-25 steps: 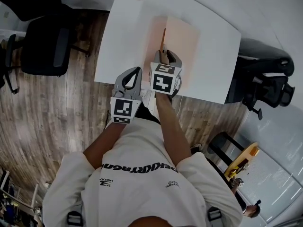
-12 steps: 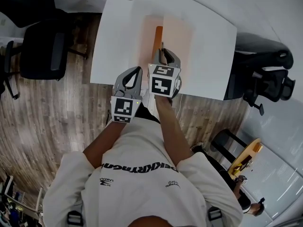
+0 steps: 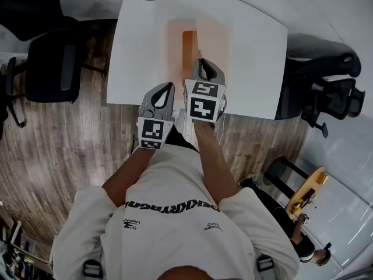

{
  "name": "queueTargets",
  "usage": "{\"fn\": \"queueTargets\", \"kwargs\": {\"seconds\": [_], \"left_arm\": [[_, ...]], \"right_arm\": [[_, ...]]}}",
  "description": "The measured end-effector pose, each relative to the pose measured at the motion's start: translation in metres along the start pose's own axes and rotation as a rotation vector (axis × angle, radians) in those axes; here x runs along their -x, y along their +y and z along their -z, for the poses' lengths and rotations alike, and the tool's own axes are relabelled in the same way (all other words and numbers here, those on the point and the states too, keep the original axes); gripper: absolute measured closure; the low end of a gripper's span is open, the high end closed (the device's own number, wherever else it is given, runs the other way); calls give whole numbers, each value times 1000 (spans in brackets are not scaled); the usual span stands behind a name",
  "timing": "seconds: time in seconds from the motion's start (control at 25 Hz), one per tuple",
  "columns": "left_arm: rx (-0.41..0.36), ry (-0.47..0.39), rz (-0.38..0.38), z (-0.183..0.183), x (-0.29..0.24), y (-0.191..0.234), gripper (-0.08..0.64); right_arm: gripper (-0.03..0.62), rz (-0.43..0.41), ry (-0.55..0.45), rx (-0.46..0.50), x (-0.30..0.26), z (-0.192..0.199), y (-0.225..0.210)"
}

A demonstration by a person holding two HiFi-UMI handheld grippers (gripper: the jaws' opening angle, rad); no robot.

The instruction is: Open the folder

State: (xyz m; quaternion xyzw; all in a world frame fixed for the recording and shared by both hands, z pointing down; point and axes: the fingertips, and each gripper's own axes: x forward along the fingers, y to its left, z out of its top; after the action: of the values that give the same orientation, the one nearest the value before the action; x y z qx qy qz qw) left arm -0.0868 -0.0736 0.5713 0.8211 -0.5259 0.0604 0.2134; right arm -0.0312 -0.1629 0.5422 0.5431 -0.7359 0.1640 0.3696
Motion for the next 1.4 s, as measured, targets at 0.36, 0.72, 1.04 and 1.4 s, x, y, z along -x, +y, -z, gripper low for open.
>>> {"fn": "queueTargets", "kwargs": {"seconds": [0.36,0.72,1.04,1.4], "left_arm": [[13,30,29,16,-15,-22,575],[-20,81,33,34,-30,-37,575],[-41,130,42,50,-43,-46,575],[-75,175,61,63,-59,-57,575]], "right_arm": [[568,-52,-43,-117,13,-2,-27],[568,-109,-68,-194,24,-4,-44],[566,-134,-84,-214,29,-4,-55],[568,-143,-106,-228,37,-4,-71]]}}
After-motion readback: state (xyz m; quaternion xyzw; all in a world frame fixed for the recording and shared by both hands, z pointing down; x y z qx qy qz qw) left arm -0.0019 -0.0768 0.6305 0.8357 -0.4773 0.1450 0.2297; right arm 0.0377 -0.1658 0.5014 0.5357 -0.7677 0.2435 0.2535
